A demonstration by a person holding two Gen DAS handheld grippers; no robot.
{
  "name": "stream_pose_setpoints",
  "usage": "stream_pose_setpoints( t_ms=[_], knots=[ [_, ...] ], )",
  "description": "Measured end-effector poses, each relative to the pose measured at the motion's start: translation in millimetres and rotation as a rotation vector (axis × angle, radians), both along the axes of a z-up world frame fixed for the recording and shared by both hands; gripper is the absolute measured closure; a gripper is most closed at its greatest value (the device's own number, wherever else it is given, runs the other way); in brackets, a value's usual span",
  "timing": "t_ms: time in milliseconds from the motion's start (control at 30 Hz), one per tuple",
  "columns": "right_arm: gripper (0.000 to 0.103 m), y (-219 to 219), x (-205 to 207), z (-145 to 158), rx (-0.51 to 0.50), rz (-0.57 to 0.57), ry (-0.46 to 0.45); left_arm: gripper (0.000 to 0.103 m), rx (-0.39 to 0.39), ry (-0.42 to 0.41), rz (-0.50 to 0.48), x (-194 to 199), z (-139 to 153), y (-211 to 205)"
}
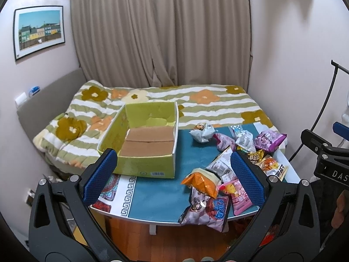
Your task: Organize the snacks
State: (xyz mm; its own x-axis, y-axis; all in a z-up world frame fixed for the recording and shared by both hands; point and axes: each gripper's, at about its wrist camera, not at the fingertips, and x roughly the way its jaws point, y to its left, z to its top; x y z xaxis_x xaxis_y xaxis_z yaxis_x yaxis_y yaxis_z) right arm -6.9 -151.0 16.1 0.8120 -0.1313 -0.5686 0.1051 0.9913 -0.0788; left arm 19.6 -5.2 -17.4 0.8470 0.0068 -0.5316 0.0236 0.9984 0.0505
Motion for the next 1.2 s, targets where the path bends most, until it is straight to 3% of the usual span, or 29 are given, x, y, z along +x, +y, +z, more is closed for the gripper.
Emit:
stream_pose_setpoints(
  t_ms=[1200],
  knots=[
    [0.0,-10,4,-7,0.006,-0.001,0.009,0.0,-0.012,0.019,-0.007,6,-1,-6]
  ],
)
